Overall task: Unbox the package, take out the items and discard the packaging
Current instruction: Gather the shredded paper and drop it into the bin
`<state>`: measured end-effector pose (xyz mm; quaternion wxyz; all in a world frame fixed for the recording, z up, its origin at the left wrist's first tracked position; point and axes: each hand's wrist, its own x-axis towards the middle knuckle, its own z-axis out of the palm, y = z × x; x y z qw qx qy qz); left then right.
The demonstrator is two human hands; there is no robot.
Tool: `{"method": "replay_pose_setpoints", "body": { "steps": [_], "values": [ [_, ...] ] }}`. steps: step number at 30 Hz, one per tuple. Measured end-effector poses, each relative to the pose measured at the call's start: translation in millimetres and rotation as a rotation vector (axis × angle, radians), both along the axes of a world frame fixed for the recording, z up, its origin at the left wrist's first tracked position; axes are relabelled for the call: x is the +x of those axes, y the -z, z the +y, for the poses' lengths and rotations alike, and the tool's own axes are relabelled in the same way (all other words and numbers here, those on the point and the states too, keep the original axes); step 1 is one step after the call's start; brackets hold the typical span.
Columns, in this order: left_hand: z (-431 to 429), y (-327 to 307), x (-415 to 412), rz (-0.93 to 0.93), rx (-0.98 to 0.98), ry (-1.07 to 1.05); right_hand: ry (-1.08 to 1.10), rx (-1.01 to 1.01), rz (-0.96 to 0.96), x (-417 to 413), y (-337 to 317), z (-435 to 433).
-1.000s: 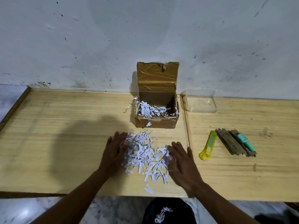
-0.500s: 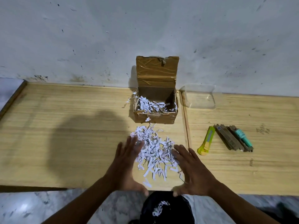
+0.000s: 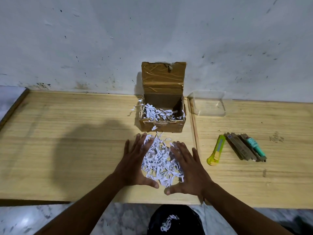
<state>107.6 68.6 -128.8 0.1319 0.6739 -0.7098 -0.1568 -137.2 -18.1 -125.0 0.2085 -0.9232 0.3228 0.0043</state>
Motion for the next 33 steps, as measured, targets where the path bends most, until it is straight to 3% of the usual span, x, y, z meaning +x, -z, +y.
{"method": "replay_pose_setpoints", "body": {
  "steps": [7,17,23,28,33],
  "values": [
    [-26.8,9.6,7.9,-0.113,0.021,0.126,-0.038,-0.049,0.021,22.2,9.8,-20.7],
    [-43.4,19.8,11.5,-0.048,-0.092,0.161,-0.049,-0.136,-0.137,36.0,30.7,-35.4],
    [-49.0,20.2,0.1,-0.048,-0.210,0.113,0.029,-0.199,-0.333,56.9,31.6,-30.9],
    [-39.0,16.6,-9.4,-0.078,-0.276,0.129,-0.010,-0.198,-0.339,49.4,31.9,-22.4],
    [-9.0,16.9,-39.0,0.042,-0.244,0.005,0.008,-0.097,-0.371,37.8,17.0,0.8]
  ]
}}
